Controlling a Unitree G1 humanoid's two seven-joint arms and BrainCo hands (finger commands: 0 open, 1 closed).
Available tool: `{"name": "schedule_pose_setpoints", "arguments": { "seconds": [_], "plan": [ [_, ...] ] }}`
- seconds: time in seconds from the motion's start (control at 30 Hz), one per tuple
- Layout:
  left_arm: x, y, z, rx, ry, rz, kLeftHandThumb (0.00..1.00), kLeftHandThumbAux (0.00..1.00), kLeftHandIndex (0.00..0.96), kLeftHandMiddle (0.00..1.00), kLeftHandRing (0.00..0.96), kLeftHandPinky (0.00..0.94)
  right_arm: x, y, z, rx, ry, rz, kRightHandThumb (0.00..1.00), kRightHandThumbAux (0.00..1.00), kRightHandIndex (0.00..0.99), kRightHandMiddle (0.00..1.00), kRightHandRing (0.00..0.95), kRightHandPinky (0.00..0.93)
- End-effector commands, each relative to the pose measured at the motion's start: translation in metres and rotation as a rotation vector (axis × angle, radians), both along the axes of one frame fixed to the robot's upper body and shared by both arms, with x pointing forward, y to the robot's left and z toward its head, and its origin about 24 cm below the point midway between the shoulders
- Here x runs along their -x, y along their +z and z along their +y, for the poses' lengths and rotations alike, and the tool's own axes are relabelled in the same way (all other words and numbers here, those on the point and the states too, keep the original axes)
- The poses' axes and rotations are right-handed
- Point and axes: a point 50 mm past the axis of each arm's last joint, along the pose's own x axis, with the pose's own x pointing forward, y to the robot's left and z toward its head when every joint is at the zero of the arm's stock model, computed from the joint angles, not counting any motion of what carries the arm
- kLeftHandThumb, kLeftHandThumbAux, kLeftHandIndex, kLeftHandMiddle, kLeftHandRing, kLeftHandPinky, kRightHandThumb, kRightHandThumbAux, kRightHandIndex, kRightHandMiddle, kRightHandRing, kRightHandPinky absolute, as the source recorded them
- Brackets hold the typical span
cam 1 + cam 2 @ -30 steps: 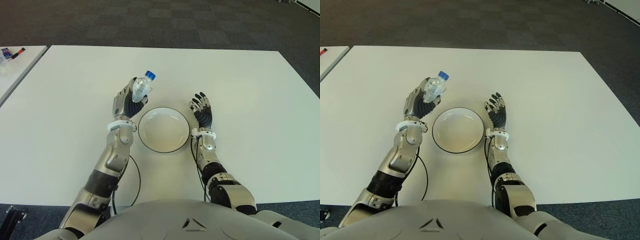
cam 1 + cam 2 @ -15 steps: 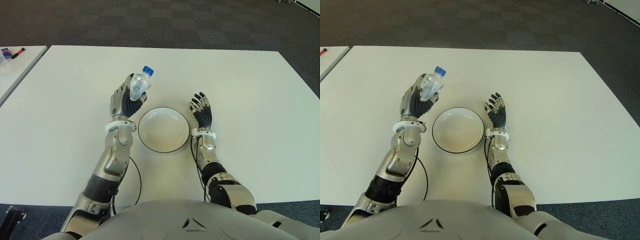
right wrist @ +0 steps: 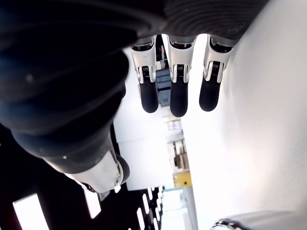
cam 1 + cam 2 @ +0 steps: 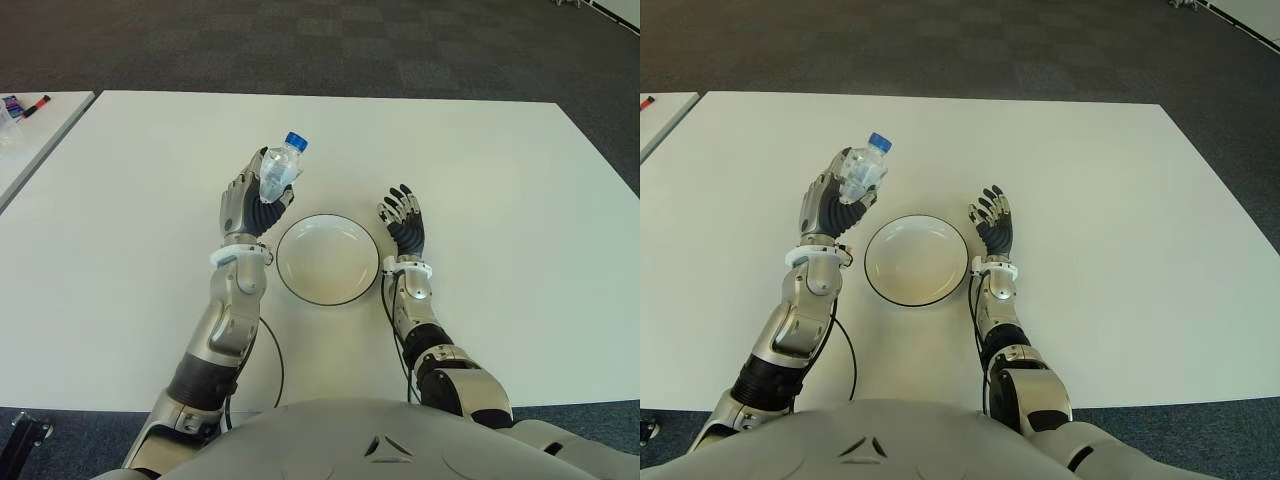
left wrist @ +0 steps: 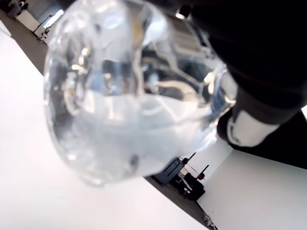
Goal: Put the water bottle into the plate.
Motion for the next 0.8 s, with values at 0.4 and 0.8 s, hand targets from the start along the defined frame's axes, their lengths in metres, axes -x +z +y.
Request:
{"name": "schedule_pose_setpoints", "arguments": {
  "seconds": [0.4,0.8],
  "plan": [
    [0.011,0.012,-0.018,0.033,-0.046,-0.087,0.859,0.662,0.410,0.549,0.876,0.871,0.024,-0.028,0.012,-0.042,0.005,0.152,0.065,0.799,0.099,0.184,0.192,0.228],
    [0.007,-0.007,-0.042,0.056,-0.142,-0.062,0.857,0.664,0.408,0.544,0.871,0.862,0.024,-0.028,0.013,-0.028,0.010,0.152,0.069,0.794,0.093,0.185,0.194,0.226]
  ]
}}
